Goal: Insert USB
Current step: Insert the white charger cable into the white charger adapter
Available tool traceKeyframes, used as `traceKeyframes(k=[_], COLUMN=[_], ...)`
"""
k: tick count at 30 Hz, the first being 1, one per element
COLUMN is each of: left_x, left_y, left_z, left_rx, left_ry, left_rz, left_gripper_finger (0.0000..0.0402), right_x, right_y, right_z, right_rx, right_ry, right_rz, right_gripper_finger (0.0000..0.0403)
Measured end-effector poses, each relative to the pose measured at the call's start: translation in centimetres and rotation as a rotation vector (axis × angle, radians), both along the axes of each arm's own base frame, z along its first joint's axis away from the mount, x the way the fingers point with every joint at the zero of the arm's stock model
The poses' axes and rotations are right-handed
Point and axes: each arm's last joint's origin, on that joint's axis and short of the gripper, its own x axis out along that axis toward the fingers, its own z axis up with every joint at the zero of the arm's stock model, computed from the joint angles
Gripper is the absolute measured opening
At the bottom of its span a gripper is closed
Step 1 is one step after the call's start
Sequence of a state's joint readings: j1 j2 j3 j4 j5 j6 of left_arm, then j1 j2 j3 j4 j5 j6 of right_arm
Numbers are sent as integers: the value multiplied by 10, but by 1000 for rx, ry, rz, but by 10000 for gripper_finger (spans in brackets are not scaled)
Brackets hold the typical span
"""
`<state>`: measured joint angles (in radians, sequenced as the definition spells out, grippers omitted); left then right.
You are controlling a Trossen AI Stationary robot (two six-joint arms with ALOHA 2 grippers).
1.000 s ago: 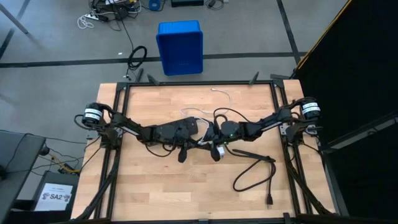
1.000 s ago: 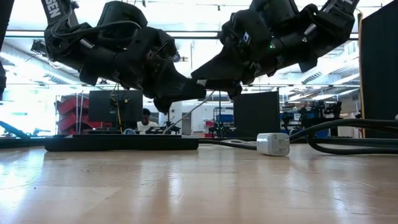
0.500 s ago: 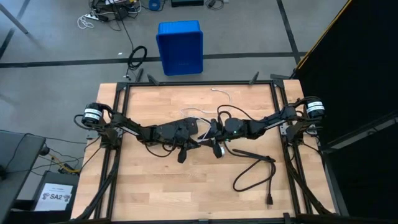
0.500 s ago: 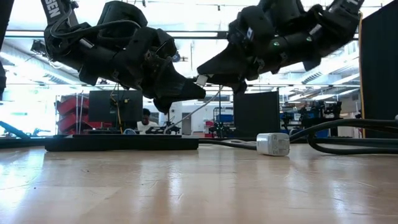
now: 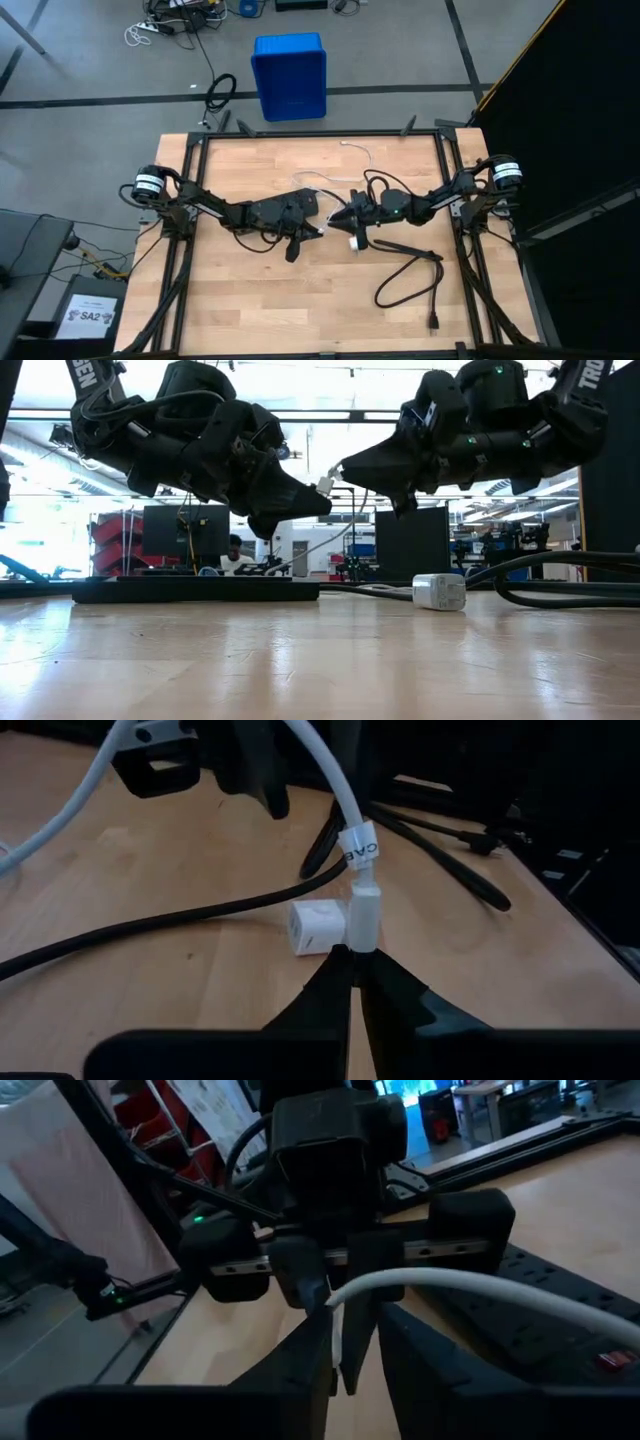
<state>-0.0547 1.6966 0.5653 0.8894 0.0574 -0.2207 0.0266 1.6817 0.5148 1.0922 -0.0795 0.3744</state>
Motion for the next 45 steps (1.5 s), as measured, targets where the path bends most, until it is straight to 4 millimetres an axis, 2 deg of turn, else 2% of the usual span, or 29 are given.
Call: traceKeyframes(k=[14, 20, 30, 38, 45], left_x=[0, -1, -1, -1, -1], left_y=[0, 0, 0, 0, 0], left_z=[-1, -2, -2, -2, -2], left_rx=[-2, -2, -1, -2, -2], left_ry=[9, 15, 24, 22, 24], left_rz=[-8, -8, -8, -8, -8], left_gripper_finger=[0, 0, 0, 0, 0], right_x=[6, 13, 16, 16, 16], right_y=[6, 6, 8, 10, 10], right_z=[7, -4, -7, -9, -10], right_rx=[-28, -32, -10, -25, -60], right_ry=[-29, -31, -45, -19, -19], right_rz=[10, -1, 24, 10, 4], right_gripper_finger=[96, 90, 89, 69, 7])
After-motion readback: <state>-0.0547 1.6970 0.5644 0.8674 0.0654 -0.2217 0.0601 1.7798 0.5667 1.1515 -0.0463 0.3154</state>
